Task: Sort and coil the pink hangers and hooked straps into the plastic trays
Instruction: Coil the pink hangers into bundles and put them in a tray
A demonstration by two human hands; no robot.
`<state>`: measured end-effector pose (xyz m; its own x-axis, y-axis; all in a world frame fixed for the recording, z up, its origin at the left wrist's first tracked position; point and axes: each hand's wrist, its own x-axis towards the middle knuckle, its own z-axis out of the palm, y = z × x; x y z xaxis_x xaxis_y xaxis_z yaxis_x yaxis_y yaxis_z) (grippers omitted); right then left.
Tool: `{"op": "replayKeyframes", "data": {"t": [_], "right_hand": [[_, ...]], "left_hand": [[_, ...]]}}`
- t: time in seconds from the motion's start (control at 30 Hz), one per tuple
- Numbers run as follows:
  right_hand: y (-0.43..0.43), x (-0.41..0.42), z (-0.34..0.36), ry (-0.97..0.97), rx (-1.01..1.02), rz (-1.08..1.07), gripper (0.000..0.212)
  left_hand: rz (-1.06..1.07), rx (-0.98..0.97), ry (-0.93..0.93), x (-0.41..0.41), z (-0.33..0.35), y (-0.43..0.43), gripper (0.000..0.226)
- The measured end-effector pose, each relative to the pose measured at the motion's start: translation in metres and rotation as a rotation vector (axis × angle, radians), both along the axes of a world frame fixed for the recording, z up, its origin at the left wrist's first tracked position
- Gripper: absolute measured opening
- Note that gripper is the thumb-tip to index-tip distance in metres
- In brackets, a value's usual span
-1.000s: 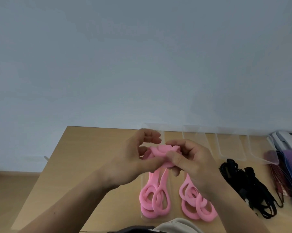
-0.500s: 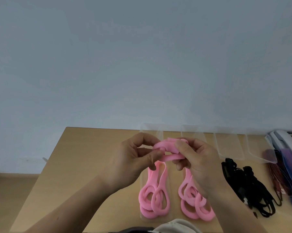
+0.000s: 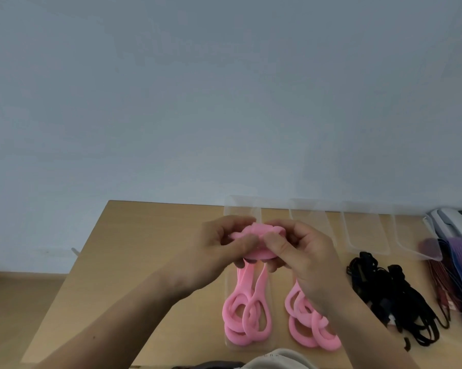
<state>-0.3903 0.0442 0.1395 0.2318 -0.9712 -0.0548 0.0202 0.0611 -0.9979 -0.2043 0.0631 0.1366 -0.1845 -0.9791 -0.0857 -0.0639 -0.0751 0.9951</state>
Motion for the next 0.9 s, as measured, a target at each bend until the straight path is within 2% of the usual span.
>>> {"op": "replayKeyframes", "data": {"t": [0.1,0.3,0.6,0.7,0.83,0.9], "right_hand": [[0.001,0.005,-0.001,0.022,-0.030,0.048,0.042],[0.005,0.015,-0.008,-0.047,-0.067,0.118,0.037],[0.008,0.042,-0.028,-0.057,-0.143,0.006,0.015],[0.009,0.047,-0.034,0.173,-0.213,0.006,0.019],[0.011,0.054,-0.037,0.553,-0.449,0.049,0.052],[0.010,0.059,-0.038,0.673,-0.577,0.075,0.050]], "left_hand": [[-0.032,-0.008,0.032,0.004,-0.002,0.000,0.026],[0.111,0.037,0.178,0.019,-0.010,0.002,0.033],[0.159,0.009,0.244,0.037,-0.022,0.008,0.035],[0.180,0.014,0.266,0.045,-0.028,0.009,0.033],[0.186,0.053,0.250,0.057,-0.036,0.006,0.022],[0.160,0.075,0.218,0.062,-0.040,0.004,0.022]]}}
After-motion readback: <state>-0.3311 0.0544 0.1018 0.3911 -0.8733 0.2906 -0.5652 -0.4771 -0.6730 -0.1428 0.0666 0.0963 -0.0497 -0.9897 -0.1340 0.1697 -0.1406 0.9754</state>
